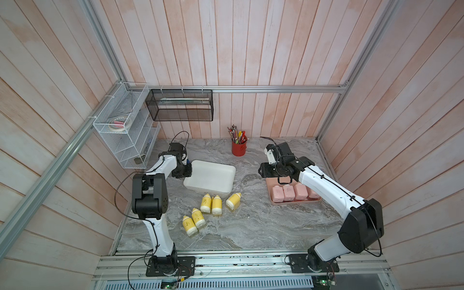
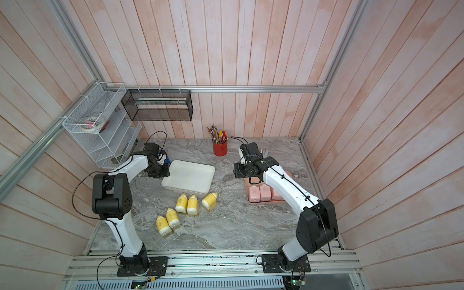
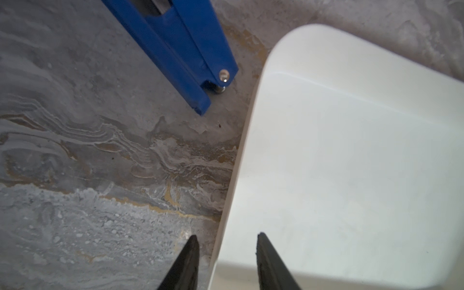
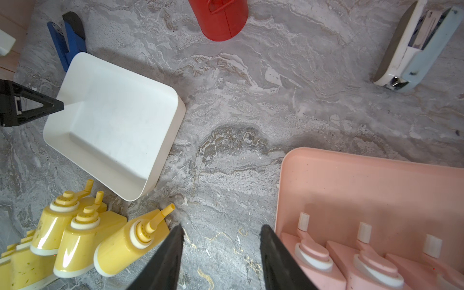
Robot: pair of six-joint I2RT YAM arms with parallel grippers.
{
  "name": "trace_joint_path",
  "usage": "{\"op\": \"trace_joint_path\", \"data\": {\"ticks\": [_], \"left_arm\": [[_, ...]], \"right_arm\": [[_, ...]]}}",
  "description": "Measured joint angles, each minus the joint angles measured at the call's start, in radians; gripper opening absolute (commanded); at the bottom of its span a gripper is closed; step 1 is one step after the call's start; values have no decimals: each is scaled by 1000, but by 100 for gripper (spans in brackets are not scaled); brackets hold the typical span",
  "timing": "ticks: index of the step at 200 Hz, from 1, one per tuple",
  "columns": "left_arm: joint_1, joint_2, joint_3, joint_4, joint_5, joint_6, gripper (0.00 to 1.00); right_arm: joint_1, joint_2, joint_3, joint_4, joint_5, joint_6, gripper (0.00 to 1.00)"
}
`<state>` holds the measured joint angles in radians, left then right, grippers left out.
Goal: Place the pencil sharpeners by color into the storage box
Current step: Adjust the storage box at the center of the board.
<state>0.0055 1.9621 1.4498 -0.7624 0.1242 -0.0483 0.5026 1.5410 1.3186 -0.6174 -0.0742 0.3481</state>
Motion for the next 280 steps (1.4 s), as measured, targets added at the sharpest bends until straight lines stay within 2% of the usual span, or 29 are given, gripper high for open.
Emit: {"op": "trace_joint_path", "data": {"ticks": [30,52,172,196,229,247,280], "left_arm": [[-2,0,-29,2,0,-17,26],[-7,0,-42,3,-1,-24,24],[-106,-48,-166,21,-27,-160,24],[-111,-61,-179,23,-31,-180,32],[-120,-75,-177,24,-48,-189,53],[-120,-87,-163,15,-58,-196,62],[-122,-124,-112,-8,-80,-192,66]], "right_arm": [[0,4,-10,11,-6,0,52],[0,11,-10,17,-7,0,52],[0,9,-44,33,-14,-8,52],[0,9,-48,35,-18,-9,52],[0,2,-58,46,-24,-8,52],[0,-8,-71,48,-27,-8,52],[0,-32,-84,49,-29,-6,53]]}}
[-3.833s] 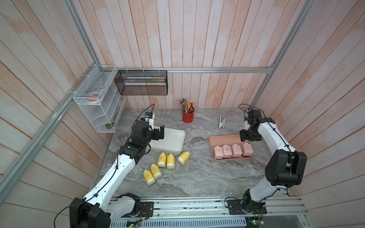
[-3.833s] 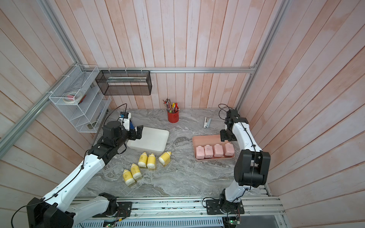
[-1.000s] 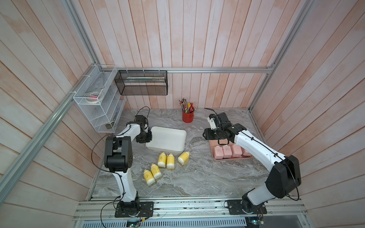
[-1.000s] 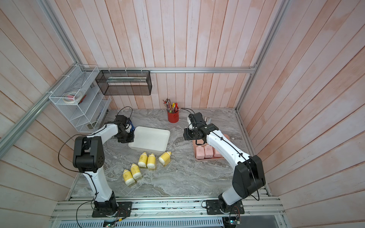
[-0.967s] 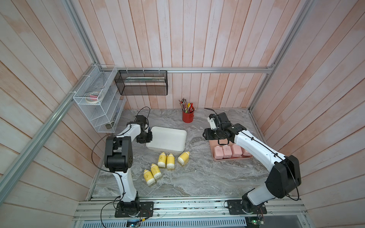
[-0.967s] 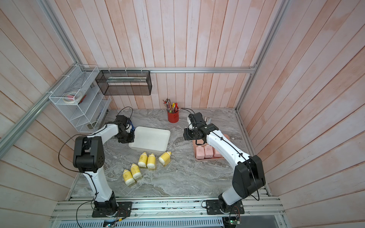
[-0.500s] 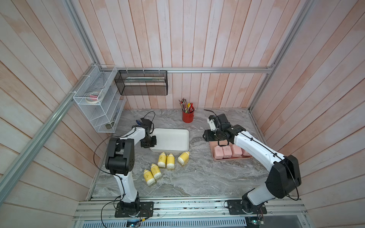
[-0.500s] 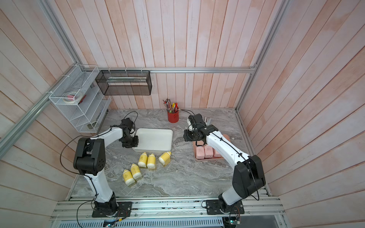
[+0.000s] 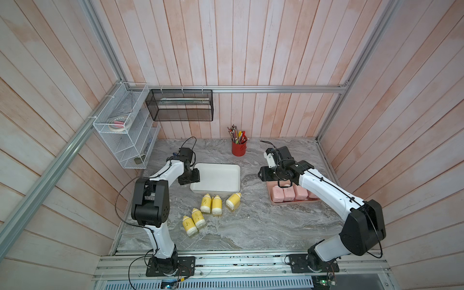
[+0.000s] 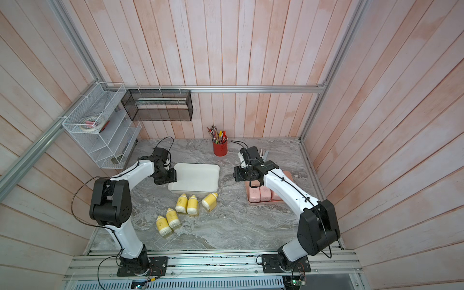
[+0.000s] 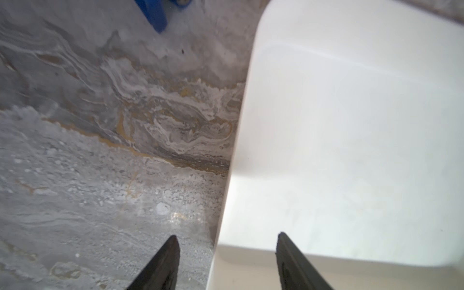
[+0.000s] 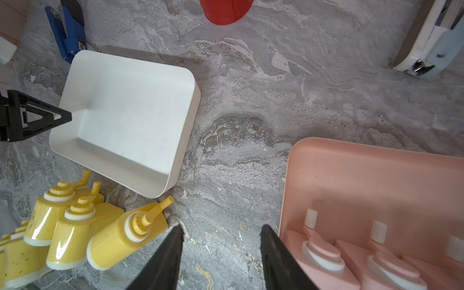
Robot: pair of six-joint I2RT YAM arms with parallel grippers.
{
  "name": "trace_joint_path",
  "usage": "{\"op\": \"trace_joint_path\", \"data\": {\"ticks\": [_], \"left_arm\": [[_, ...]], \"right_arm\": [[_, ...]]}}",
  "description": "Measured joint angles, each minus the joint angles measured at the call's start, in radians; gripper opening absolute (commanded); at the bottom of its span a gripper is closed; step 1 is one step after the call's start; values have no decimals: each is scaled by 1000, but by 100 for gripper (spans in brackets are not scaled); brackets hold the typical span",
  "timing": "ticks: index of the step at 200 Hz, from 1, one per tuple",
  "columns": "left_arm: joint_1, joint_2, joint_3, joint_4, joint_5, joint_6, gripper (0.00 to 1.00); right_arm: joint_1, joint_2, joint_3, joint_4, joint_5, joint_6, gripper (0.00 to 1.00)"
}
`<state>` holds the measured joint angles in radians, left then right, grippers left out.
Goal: Place the pencil sharpeners by color into the storage box
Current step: Adjust the storage box at the center of the board.
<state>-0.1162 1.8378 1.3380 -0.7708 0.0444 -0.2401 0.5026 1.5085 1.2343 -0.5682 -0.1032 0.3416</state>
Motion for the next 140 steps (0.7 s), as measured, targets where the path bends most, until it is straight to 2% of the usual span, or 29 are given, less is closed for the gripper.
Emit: {"op": "trace_joint_path", "data": {"ticks": [41,67,89,140], "left_arm": [[-23,-94,37,-43,-30,-1,68],[-69,-173,46,-72,-48,0,69],[-151,-241,49,-89,-51,10,69],[-412,-331,53,-139,-33,57,73]], "right_arm": [[0,-54,-14,2,0,7,53],[0,-93,-32,2,6,7,53],[0,-125,-58,5,21,9,54],[-31,-213,-147,14,30,10,54]]}}
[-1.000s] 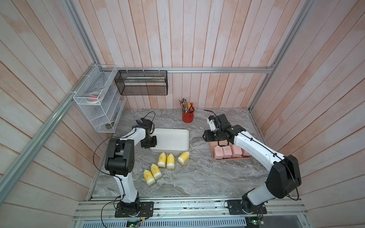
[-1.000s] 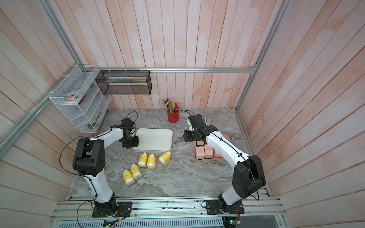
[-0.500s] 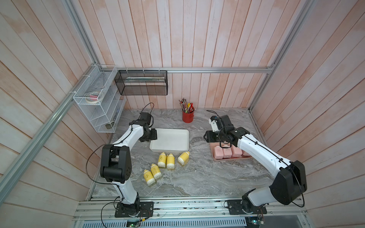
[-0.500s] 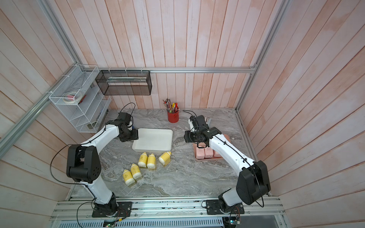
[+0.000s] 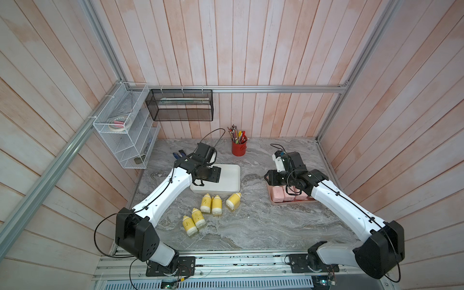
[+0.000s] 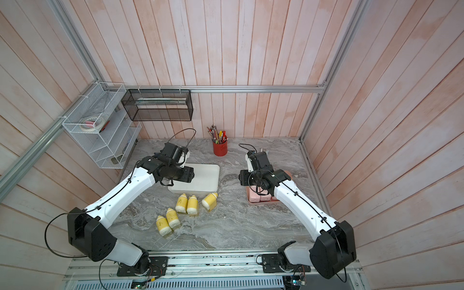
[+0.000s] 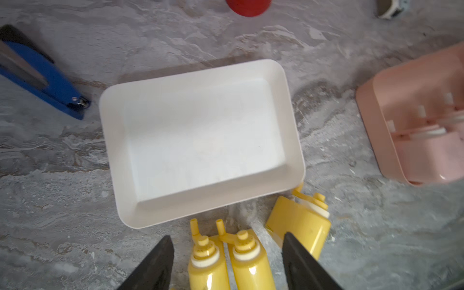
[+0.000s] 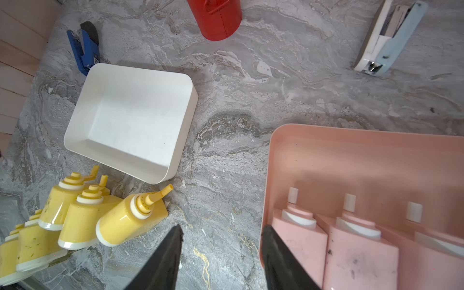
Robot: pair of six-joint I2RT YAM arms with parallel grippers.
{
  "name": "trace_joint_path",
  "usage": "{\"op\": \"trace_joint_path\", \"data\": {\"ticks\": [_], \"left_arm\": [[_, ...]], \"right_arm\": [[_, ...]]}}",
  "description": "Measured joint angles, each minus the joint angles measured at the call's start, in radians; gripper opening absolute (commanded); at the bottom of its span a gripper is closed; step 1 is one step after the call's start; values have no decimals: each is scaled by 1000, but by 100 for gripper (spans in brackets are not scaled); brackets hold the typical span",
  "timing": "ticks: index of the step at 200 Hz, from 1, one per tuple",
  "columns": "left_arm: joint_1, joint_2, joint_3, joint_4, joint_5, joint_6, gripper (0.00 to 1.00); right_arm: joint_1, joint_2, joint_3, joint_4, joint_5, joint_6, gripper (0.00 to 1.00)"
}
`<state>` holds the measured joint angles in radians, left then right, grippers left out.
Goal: Place the pencil sharpeners by color into the storage box
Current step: Adjust the storage box at the center of the board, then pick up the pencil sharpener from the center of the board.
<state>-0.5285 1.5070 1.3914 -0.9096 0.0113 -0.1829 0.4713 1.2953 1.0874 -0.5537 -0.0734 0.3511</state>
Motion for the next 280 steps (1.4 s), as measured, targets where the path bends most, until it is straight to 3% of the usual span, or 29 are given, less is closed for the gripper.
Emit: {"op": "trace_joint_path", "data": {"ticks": [41,86,193,280], "left_arm": [[-177,-3,-18,-34,8,14,79],[-259,49,-77,-38,11,14,80],[-273,249,-64,5,22,-1,76],[-273,326,-3,4,15,7,67]], "right_arm": [[-52,-55,-31,-14,0,-10,54],[-101,-145,-96,-35,-5,-15,55],[-223,-254,-204,-46,-56,-35,56],[-236,-250,-221,-44,-90,-48,56]]}}
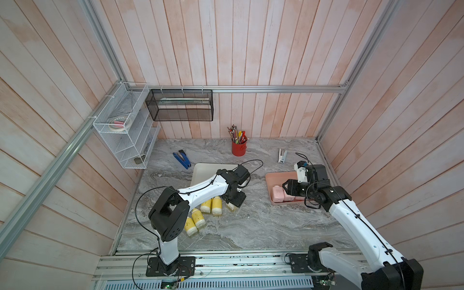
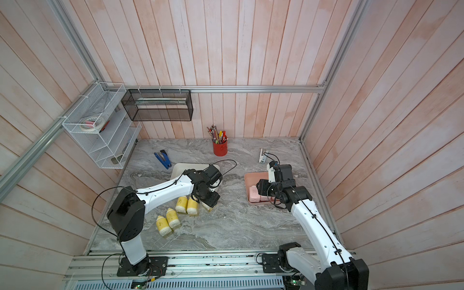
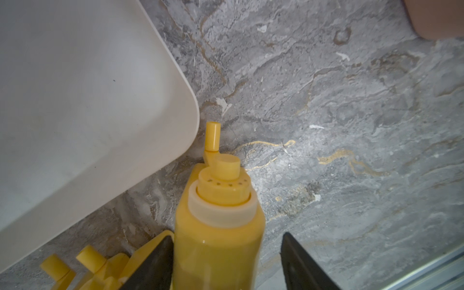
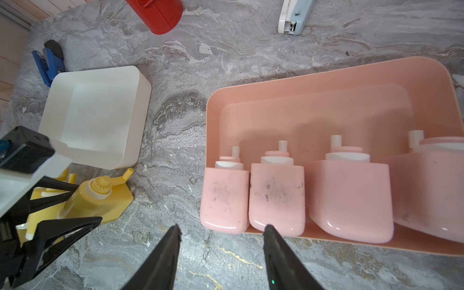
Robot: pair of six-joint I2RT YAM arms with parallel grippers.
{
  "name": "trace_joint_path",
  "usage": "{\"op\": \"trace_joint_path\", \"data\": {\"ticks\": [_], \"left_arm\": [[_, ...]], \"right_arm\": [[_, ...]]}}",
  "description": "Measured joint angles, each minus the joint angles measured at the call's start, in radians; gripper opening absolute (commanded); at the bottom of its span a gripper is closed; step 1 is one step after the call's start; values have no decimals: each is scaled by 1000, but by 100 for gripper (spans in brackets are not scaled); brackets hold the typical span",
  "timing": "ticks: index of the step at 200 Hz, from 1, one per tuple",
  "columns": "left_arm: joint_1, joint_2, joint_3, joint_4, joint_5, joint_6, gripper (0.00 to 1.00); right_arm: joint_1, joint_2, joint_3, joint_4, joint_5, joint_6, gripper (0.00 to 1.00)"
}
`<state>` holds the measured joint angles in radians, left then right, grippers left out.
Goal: Place the pencil sharpeners by color into the storage box
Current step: Pick up the pencil sharpener from the center of the board.
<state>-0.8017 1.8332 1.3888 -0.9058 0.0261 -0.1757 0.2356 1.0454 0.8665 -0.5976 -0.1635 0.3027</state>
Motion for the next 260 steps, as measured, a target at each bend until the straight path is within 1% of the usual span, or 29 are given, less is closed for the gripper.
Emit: {"op": "trace_joint_path", "data": {"ticks": [76,130,160,223,260], "left_arm": [[0,21,5,-21,-8,10,58],[0,38,13,-29,-12,7,45],[0,39,31,-57,-16,3,39],[-5,31,105,-132,-15,-43,38],[-5,3,187,-192,-32,-74,38]], "right_arm": [[-3,11,0,13,-15,-8,56],[-9,13,-5,24,-21,-9,56],[-10,15,-6,26,-22,-11,56],[-14,15,-6,27,-26,-12,56],[-15,15,-11,33,-34,-12,56]]}}
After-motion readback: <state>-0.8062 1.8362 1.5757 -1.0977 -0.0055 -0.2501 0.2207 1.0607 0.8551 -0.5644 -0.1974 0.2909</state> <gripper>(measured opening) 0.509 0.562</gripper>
